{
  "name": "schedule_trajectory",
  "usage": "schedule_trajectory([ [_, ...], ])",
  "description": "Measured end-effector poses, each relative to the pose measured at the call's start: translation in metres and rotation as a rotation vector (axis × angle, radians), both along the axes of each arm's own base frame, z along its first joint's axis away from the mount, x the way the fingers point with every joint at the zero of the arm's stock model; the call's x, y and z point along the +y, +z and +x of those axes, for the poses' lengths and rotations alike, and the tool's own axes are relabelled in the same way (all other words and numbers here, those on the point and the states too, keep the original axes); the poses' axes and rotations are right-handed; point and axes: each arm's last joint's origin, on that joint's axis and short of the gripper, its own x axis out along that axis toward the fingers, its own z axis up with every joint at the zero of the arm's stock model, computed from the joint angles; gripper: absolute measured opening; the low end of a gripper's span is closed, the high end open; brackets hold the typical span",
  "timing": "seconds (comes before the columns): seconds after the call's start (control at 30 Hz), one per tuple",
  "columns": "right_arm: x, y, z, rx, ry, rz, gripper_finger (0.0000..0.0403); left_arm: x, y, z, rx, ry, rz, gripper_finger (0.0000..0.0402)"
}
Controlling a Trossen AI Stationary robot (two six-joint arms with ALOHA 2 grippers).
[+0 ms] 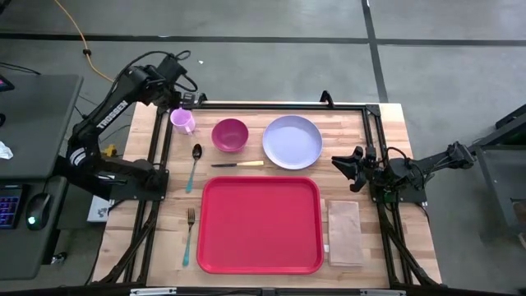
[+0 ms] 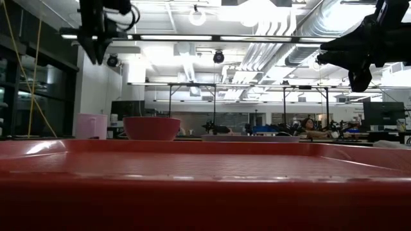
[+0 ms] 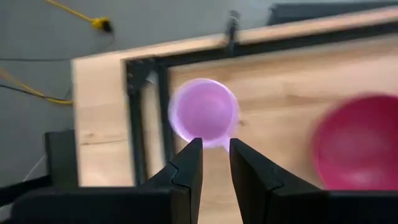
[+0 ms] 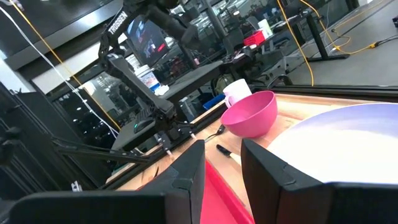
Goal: Set up tray
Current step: Put the pink mug on the top left of the red tray
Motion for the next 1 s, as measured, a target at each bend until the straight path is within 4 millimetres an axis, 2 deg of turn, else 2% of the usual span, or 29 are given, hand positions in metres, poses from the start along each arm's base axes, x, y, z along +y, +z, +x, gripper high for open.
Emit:
schedule_trajectory([
  [0.47, 0.0, -0.001, 0.0, 0.014, -0.002, -0.005, 0.0083, 0.011, -0.023, 0.01, 0.01, -0.017, 0.015, 0.0111],
  [0.6, 0.0, -0.002, 0.0, 0.016, -0.002, -0.005, 0.0083, 0.017, -0.04, 0.013, -0.002, -0.012, 0.022, 0.0111],
  [0.73, 0.0, -0.002, 0.0, 0.016, -0.002, -0.005, 0.0083, 0.026, -0.06, 0.007, -0.074, 0.008, -0.046, 0.0114],
  [0.83, 0.0, -0.002, 0.0, 0.015, -0.002, -0.003, 0.0083, 0.032, -0.075, 0.001, -0.139, 0.015, -0.101, 0.0135],
  [1.0, 0.0, -0.002, 0.0, 0.006, -0.001, 0.026, 0.0083, 0.034, -0.078, 0.002, -0.164, -0.003, -0.11, 0.0199],
])
